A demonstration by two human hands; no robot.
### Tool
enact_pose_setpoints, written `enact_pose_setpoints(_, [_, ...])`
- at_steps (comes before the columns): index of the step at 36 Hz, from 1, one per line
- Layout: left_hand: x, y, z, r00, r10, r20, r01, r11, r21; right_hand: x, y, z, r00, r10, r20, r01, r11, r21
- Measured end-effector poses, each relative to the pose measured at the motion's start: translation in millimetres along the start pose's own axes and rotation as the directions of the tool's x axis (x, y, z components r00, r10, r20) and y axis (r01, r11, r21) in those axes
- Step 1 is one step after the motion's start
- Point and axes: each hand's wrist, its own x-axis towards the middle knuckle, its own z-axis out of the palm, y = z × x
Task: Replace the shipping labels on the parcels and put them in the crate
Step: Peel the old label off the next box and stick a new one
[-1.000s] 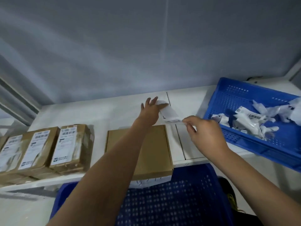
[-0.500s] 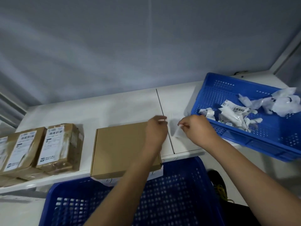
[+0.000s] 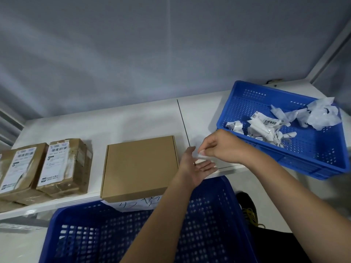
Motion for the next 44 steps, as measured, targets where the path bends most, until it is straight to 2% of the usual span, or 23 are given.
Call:
enact_pose_setpoints(4, [7,8,6,1.0,0.021,-0.016,-0.02,0.997,0.073,-6,2,-9,0.986,0.009,0.167,-0.008,1.0,-0.009])
enact_pose_setpoints(10, [12,14,21,0.983,0.035,-0.181,0.022,0.952,0.306,-12,8,-19,0.972,0.035,0.234,-0.025,0.999,-0.045])
enact_pose_setpoints(12, [13,16,25,0.983,0.056,-0.176,0.007,0.942,0.335,-14,9,-23,0.962,0.075,0.262,-0.056,0.995,-0.079])
enact_pose_setpoints(14, [8,19,30,0.983,0.099,-0.157,-0.037,0.933,0.359,-15,10,-27,0.976,0.102,0.192,-0.088,0.993,-0.082])
enact_pose_setpoints(16, [4,24,33,0.984,0.147,-0.104,-0.099,0.926,0.365,-14,11,-29,0.997,0.074,-0.009,-0.074,0.997,-0.021])
enact_pose_setpoints(18, [-1,32,33,0.98,0.187,-0.068,-0.15,0.919,0.366,-10,12,-30,0.969,0.034,-0.246,-0.023,0.999,0.048])
enact_pose_setpoints(20, [-9,39,35,0.978,0.204,-0.045,-0.172,0.909,0.378,-5,16,-31,0.934,0.054,-0.354,-0.021,0.995,0.096])
enact_pose_setpoints(24, [-24,53,36,0.98,0.201,-0.005,-0.179,0.885,0.43,-1,21,-27,0.962,0.076,-0.26,-0.056,0.995,0.084])
enact_pose_setpoints(30, [-48,67,37,0.978,0.205,0.044,-0.201,0.859,0.471,-2,7,-19,0.984,0.078,-0.162,-0.017,0.937,0.349])
enact_pose_setpoints(33, [-56,71,34,0.968,0.245,0.054,-0.237,0.823,0.516,-3,-1,-19,0.986,0.07,-0.149,-0.008,0.924,0.383])
enact_pose_setpoints(37, [-63,76,25,0.931,0.361,0.056,-0.307,0.691,0.654,0,-6,-18,0.979,0.073,-0.193,0.009,0.919,0.394])
enact_pose_setpoints(39, [-61,78,19,0.852,0.517,0.087,-0.395,0.524,0.755,2,-7,-18,0.971,0.062,-0.229,0.029,0.926,0.375])
enact_pose_setpoints(41, [-58,80,10,0.716,0.673,0.186,-0.511,0.323,0.797,3,-8,-18,0.969,0.053,-0.243,0.047,0.921,0.386])
enact_pose_setpoints(42, [-58,83,6,0.672,0.702,0.238,-0.554,0.263,0.79,3,-9,-17,0.971,0.051,-0.233,0.052,0.908,0.415])
enact_pose_setpoints(44, [-61,87,3,0.666,0.66,0.348,-0.636,0.257,0.728,3,-11,-16,0.979,0.05,-0.196,0.055,0.867,0.496])
